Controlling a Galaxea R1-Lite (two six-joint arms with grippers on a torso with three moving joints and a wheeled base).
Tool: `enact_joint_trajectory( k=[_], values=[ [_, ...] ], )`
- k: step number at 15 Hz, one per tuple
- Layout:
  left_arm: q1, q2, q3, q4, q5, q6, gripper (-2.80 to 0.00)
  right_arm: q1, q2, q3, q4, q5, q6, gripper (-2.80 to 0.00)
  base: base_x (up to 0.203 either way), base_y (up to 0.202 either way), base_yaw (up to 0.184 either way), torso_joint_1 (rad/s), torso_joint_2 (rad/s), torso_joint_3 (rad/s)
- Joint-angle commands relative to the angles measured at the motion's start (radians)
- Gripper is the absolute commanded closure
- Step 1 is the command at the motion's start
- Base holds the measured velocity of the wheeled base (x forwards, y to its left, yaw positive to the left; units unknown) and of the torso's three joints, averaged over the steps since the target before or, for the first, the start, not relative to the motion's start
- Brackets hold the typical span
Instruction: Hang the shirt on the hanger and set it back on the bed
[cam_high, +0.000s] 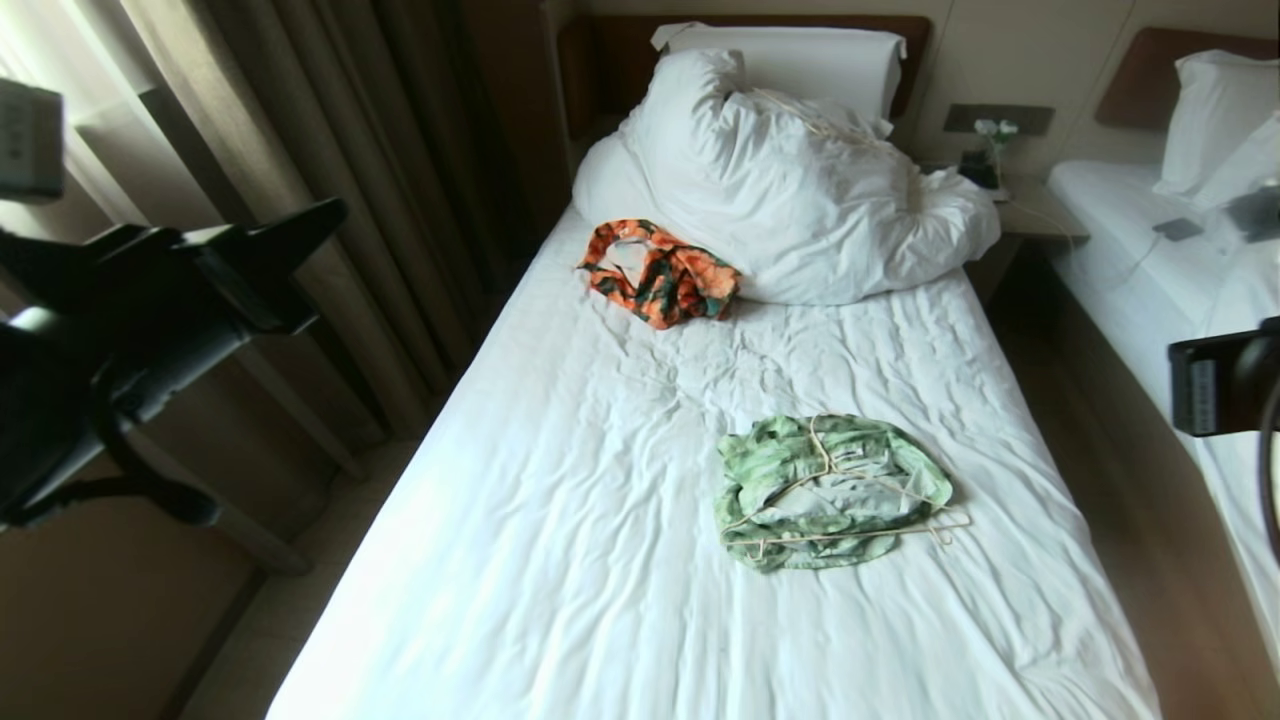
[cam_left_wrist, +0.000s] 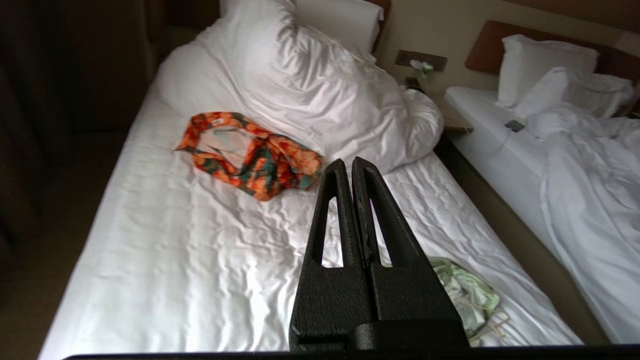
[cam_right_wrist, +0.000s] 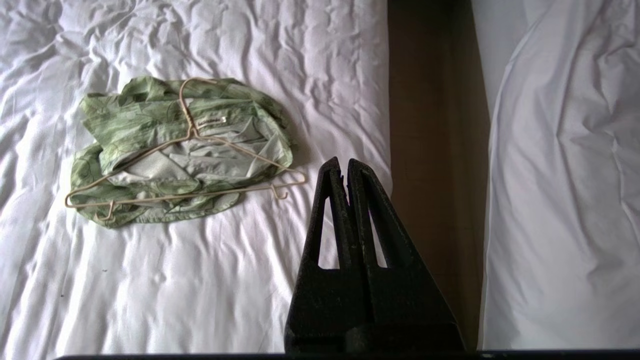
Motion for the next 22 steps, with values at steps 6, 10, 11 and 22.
enact_joint_trajectory(
  k=[6, 10, 11, 22],
  values=[
    [0.09, -0.658, 0.142, 0.284, 0.196, 0.066, 0.0, -0.284, -0.635, 0.047, 0.278, -0.012, -0.009, 0.0, 0.0, 0.0, 0.0, 0.0, 0.0, 0.0],
    [0.217, -0.895, 0.159, 0.512, 0.279, 0.138, 0.0, -0.342, -0.803, 0.042, 0.426, 0.035, -0.017, 0.0, 0.0, 0.0, 0.0, 0.0, 0.0, 0.0],
    [0.237, -0.916, 0.197, 0.522, 0.283, 0.144, 0.0, -0.344, -0.825, 0.048, 0.441, 0.051, -0.014, 0.0, 0.0, 0.0, 0.0, 0.0, 0.0, 0.0],
    [0.243, -1.203, 0.63, 0.528, 0.129, 0.186, 0.0, -0.341, -1.106, 0.342, 0.497, 0.471, 0.145, 0.0, 0.0, 0.0, 0.0, 0.0, 0.0, 0.0]
  ],
)
